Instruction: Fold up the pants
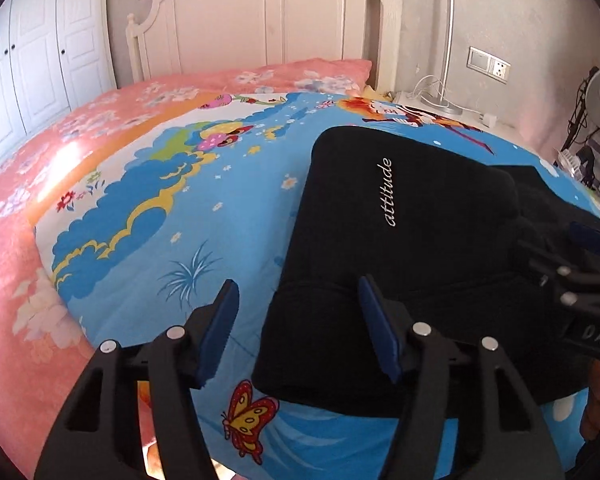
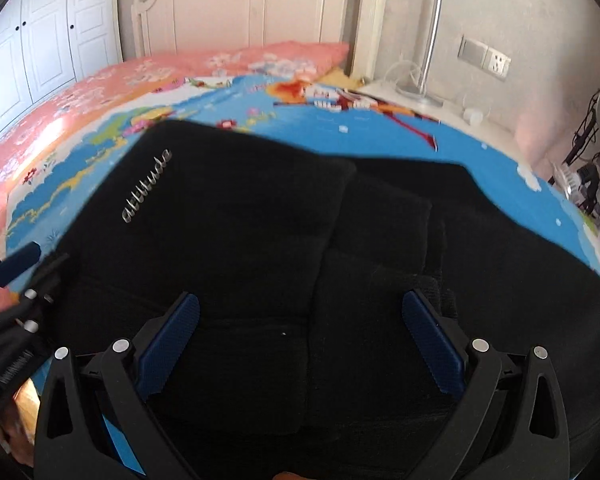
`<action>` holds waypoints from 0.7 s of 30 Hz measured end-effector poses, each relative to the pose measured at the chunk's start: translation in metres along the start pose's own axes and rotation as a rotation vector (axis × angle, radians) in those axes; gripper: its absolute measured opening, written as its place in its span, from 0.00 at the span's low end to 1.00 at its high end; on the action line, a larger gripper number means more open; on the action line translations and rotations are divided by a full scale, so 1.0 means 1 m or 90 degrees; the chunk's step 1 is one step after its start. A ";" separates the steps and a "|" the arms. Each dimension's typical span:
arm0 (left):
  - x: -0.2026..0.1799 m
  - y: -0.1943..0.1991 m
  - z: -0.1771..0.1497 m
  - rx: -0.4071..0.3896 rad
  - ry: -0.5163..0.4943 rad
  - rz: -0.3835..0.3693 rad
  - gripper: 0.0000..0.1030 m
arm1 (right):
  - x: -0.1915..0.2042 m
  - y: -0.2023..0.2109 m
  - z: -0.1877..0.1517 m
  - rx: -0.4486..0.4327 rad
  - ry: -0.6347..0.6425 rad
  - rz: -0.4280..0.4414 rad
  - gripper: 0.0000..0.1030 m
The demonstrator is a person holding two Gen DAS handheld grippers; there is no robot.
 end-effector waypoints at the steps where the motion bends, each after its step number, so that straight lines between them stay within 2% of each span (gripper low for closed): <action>1: 0.000 0.000 0.000 0.001 0.000 -0.002 0.60 | 0.000 0.000 -0.002 -0.006 0.002 0.000 0.95; 3: 0.001 0.002 0.002 0.007 0.002 -0.009 0.60 | 0.002 0.000 -0.003 -0.005 0.009 -0.006 0.95; 6: 0.003 0.013 0.021 -0.011 -0.004 -0.020 0.59 | 0.000 0.000 -0.004 -0.008 0.002 -0.002 0.96; 9: 0.011 0.011 0.062 -0.040 -0.007 -0.018 0.59 | -0.001 0.000 -0.005 -0.009 0.003 -0.001 0.96; 11: 0.012 -0.001 0.088 -0.038 -0.011 -0.040 0.59 | -0.001 -0.001 -0.004 -0.005 0.002 0.001 0.96; 14: 0.005 -0.050 0.119 0.034 -0.038 -0.057 0.59 | 0.000 -0.001 -0.003 -0.002 0.004 0.001 0.96; 15: 0.002 -0.066 0.123 0.066 -0.045 -0.068 0.57 | -0.001 -0.001 -0.003 -0.001 0.005 0.001 0.96; 17: -0.002 -0.100 0.125 0.134 -0.045 -0.072 0.59 | -0.001 -0.002 -0.002 -0.001 0.005 0.002 0.96; 19: 0.000 -0.111 0.127 0.157 -0.025 -0.074 0.68 | -0.001 -0.002 -0.002 0.000 0.004 0.002 0.96; 21: 0.002 -0.113 0.125 0.167 -0.017 -0.080 0.69 | -0.001 -0.002 -0.002 -0.001 0.005 0.002 0.96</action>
Point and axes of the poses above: each gripper's, at about its wrist camera, not at the fingertips, and y roughly against the way its jaws point, x to its left, z to its top, the point moved 1 cm from there along -y, roughly the way its jaws point, and after that the axes turned 14 degrees about -y, right-handed, at the moved point
